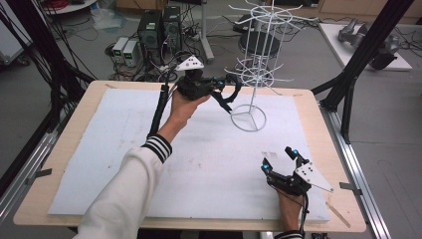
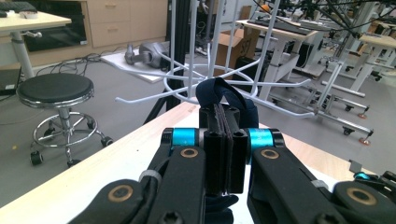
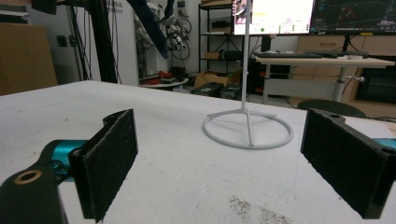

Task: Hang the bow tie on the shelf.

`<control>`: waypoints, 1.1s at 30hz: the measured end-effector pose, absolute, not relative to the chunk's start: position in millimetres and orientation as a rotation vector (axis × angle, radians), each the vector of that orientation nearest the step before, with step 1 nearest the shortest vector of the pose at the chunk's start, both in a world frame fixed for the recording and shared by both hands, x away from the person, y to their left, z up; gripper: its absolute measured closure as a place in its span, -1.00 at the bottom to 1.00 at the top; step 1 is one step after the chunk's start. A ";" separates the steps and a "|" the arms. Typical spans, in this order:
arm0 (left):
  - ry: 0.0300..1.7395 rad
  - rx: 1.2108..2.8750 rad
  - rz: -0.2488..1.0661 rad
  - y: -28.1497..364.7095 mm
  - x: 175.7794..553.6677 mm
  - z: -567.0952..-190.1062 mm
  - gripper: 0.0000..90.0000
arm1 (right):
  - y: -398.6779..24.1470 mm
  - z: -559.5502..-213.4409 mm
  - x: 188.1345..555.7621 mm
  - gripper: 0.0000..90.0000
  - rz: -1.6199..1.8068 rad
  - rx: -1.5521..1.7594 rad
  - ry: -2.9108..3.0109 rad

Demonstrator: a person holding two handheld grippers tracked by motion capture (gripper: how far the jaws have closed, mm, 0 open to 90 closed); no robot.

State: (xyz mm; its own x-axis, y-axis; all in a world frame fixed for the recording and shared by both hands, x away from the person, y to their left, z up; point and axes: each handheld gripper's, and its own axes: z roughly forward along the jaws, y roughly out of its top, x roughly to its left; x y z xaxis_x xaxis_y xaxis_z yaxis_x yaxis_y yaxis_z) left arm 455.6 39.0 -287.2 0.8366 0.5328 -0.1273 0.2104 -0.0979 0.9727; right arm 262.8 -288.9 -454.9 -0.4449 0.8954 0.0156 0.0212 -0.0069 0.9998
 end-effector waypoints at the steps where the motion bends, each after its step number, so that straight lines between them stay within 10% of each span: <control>1: 0.588 1.680 0.299 38.6 456.3 -288.2 0.97 | -288.9 -454.8 262.7 -0.78 1.541 0.978 1.551; 33: 0.665 1.755 0.309 15.3 458.1 -316.4 0.91 | -290.1 -454.9 262.8 -0.78 1.546 0.975 1.544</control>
State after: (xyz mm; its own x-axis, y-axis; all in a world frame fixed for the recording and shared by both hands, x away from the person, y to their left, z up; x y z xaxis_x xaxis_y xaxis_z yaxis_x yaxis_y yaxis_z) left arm 458.1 15.3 -316.4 0.8029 0.5812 -0.1323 0.2742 -0.1630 0.9478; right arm 262.8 -290.1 -454.9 -0.4448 0.8955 0.0166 0.0158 -0.0106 0.9998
